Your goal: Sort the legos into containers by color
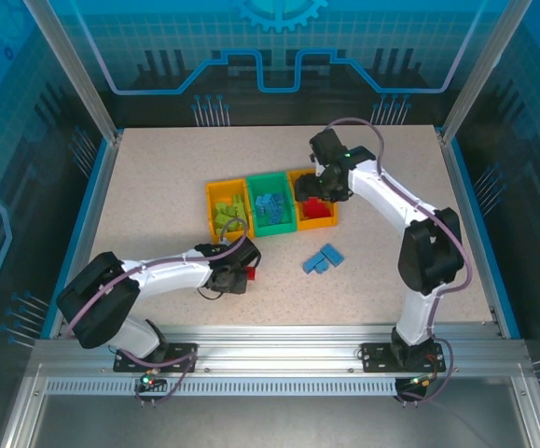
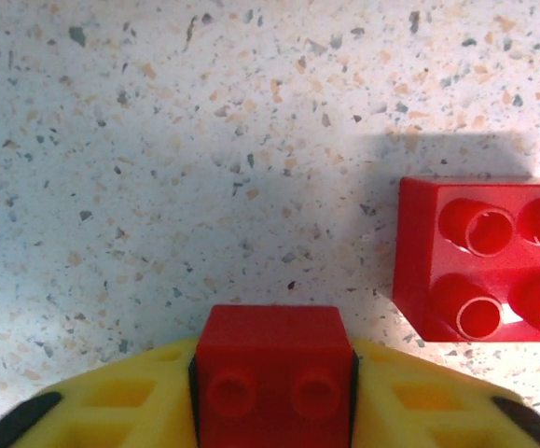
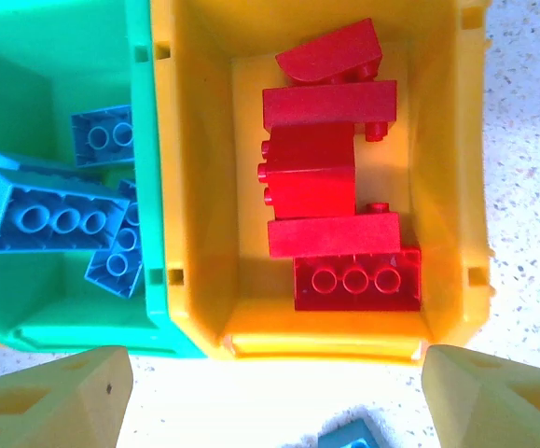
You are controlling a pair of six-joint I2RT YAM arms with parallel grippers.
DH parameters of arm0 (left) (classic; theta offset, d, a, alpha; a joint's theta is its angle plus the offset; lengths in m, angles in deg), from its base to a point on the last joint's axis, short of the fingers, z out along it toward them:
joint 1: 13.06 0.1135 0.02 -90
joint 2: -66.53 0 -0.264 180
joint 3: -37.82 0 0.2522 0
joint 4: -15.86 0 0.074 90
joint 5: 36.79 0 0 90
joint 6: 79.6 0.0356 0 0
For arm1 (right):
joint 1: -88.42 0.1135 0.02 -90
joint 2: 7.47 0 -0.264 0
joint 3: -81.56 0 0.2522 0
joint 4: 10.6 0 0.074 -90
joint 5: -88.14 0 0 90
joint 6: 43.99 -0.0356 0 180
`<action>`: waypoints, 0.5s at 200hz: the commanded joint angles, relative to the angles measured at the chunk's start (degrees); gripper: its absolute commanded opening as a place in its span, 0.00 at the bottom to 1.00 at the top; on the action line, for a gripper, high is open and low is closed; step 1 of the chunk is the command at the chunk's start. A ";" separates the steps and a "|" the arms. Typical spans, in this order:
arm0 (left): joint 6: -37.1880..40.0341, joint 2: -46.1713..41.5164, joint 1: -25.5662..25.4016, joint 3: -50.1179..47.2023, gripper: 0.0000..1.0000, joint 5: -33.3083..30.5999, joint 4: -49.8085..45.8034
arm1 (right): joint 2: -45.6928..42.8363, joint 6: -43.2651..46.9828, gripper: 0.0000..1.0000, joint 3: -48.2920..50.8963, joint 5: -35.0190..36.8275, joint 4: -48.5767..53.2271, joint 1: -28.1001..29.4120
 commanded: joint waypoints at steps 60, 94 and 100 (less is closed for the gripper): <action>-0.01 -10.39 0.37 5.04 0.29 -0.55 -3.82 | -10.75 -3.57 0.84 18.98 4.29 -6.31 1.77; 4.21 -8.87 0.69 15.51 0.30 -0.76 -3.86 | -14.12 -2.48 0.84 27.33 3.59 -8.72 1.46; 5.40 -7.39 1.02 18.08 0.30 -0.25 -3.67 | -14.49 -2.48 0.84 28.72 3.47 -8.98 1.48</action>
